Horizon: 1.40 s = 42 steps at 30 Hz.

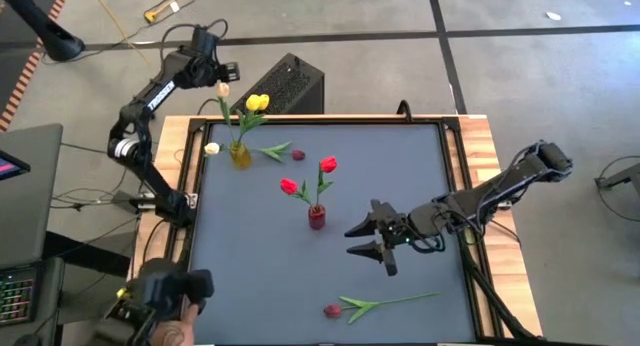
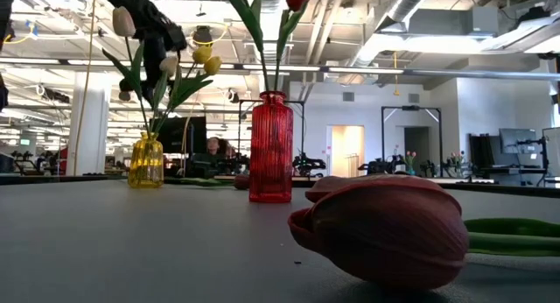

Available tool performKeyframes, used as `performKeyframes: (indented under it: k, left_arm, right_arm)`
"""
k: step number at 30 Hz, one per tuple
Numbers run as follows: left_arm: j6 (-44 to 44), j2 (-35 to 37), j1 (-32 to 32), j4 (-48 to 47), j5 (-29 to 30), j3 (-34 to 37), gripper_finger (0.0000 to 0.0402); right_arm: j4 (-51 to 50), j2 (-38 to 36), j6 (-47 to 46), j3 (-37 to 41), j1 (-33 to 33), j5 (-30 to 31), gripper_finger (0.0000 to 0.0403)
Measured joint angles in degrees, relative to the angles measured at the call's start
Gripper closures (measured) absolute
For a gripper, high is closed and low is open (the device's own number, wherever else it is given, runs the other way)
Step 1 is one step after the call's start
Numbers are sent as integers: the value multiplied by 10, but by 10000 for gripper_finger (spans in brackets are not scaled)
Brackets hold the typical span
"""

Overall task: Sort flowers into vase by color
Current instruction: Put the top red flower into the red vase

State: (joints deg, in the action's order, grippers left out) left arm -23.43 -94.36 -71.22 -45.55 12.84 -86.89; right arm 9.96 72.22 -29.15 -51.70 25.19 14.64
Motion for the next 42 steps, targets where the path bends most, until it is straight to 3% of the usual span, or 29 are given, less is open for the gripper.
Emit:
performKeyframes:
  k: [10, 19, 25, 33, 38, 42]
  left_arm:
    - [111, -75, -5, -117, -9, 0, 210]
    - [88, -88, -5, -112, 1, 0, 210]
    - [121, -88, 0, -115, 4, 0, 210]
    - [278, -89, 43, -115, 61, 26, 210]
    - [307, -89, 64, -90, 116, 53, 210]
    - [320, -89, 64, -84, 119, 55, 210]
  right_arm:
    - [-9, 3, -10, 0, 4, -13, 171]
    - [-9, 2, -10, 0, 4, -13, 171]
    - [-9, 2, -10, 0, 4, -13, 171]
    - [-8, 2, -8, 0, 7, -13, 171]
    - [-7, 2, -8, 0, 7, -13, 171]
    - [-5, 2, -8, 0, 7, -13, 171]
